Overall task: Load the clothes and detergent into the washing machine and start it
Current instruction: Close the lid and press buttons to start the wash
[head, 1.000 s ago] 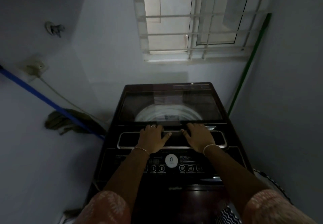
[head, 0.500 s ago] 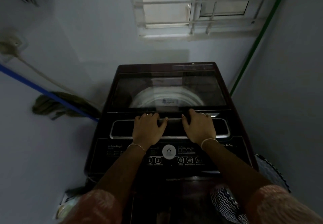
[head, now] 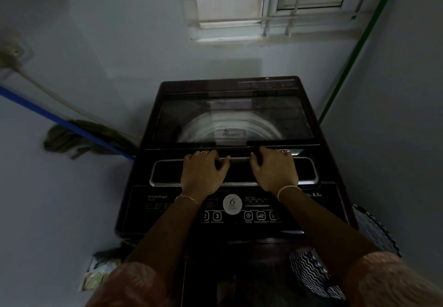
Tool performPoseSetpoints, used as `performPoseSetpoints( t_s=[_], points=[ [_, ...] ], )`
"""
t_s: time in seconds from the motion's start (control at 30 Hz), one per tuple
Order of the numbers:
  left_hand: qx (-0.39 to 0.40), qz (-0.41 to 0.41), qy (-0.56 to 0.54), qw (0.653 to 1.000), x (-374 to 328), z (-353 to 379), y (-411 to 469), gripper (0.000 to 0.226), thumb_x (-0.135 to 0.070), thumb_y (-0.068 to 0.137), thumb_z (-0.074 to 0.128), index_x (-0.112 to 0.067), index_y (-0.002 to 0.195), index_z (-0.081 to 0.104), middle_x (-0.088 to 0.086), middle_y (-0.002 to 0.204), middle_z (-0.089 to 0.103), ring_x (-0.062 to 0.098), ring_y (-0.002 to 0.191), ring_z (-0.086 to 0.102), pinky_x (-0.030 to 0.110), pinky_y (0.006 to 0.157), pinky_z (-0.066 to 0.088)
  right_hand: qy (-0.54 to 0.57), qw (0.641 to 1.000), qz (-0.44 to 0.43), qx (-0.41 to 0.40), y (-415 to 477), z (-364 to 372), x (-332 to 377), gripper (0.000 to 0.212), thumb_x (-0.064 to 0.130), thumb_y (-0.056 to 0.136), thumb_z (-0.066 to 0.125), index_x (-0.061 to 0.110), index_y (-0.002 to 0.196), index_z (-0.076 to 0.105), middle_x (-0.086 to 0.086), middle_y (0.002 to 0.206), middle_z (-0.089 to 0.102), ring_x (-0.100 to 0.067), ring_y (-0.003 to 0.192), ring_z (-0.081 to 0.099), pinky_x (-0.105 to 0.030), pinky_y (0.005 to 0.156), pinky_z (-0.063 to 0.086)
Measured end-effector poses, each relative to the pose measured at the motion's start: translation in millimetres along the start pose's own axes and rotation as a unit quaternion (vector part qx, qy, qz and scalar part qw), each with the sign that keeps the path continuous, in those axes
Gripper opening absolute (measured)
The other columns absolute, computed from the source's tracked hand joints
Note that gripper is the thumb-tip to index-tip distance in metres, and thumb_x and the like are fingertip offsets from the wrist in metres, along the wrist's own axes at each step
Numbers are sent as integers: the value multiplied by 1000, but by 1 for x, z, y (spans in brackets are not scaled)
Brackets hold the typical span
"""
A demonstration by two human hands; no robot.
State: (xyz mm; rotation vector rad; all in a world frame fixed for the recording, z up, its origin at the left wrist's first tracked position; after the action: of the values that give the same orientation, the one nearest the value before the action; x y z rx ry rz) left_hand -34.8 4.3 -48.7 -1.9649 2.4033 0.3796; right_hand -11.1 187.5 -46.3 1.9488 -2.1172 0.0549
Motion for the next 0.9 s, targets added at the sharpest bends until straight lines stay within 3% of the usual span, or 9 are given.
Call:
performPoseSetpoints(
  t_s=[0.27, 0.4, 0.5, 0.6, 0.63, 0.73, 0.83, 0.9],
  points=[
    [1, 28, -46, 999, 3, -3, -7, 40, -56, 91, 41, -23, 103, 60, 1, 105, 61, 20, 99, 57, 36, 88, 41, -37, 998, -28, 53, 1, -5, 10, 39, 43, 99, 28, 18, 98, 57, -9, 104, 68, -31, 101, 61, -42, 90, 38],
    [-27, 11, -55, 998, 19, -15, -22, 40, -52, 89, 50, -23, 116, 57, 0, 120, 56, 20, 117, 49, 36, 99, 34, -154, 978, -126, 65, 3, -17, 31, 38, 38, 99, 29, 17, 105, 61, -9, 111, 67, -28, 106, 58, -42, 99, 36],
    [-27, -33, -30, 999, 45, -25, -30, 46, -49, 88, 51, -21, 125, 53, 4, 128, 52, 23, 123, 45, 38, 103, 34, -215, 952, -212, 53, 6, -27, 51, 39, 37, 95, 40, 12, 117, 59, -15, 125, 58, -31, 120, 50, -49, 119, 12],
    [-30, -71, -19, 997, 75, -42, -33, 52, -46, 89, 49, -19, 133, 46, 6, 136, 47, 25, 127, 41, 40, 107, 33, -180, 947, -261, 50, 8, -39, 83, 45, 28, 93, 44, 10, 134, 49, -21, 150, 32, -34, 139, 29, -46, 118, -7],
    [-35, -82, -24, 996, 86, -50, -32, 52, -44, 90, 49, -18, 134, 45, 6, 137, 46, 25, 128, 40, 39, 107, 33, -154, 950, -267, 58, 10, -43, 95, 46, 23, 94, 44, 11, 138, 44, -20, 155, 21, -34, 143, 21, -42, 119, -6],
    [-47, -118, -33, 991, 120, -71, -22, 50, -42, 91, 49, -18, 134, 45, 6, 136, 45, 25, 128, 39, 38, 105, 35, -72, 948, -298, 88, 22, -55, 134, 54, 4, 94, 39, 18, 145, 32, -11, 161, -2, -32, 148, 7, -38, 119, 16],
    [-68, -144, -48, 986, 157, -91, -11, 44, -40, 89, 50, -20, 128, 50, 3, 129, 50, 24, 124, 42, 39, 101, 38, -79, 926, -351, 119, 37, -62, 182, 65, -5, 91, 37, 17, 150, 23, -11, 161, -9, -29, 149, 7, -35, 118, 11],
    [-79, -152, -60, 983, 184, -102, -4, 41, -35, 85, 53, -22, 125, 52, 2, 126, 50, 23, 124, 42, 38, 101, 39, -92, 917, -369, 117, 50, -64, 214, 68, -3, 91, 38, 18, 152, 18, -11, 161, -6, -27, 147, 16, -38, 119, 9]
  ],
)
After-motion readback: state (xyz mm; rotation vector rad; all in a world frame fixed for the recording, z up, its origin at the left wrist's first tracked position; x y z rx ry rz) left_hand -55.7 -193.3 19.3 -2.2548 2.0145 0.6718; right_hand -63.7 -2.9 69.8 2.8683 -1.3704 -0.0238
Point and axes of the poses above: each hand's wrist, its own y-axis towards the middle knuckle, its own z-axis out of the palm, x = y × z, the point moved 6 cm from there along y, towards the middle knuckle
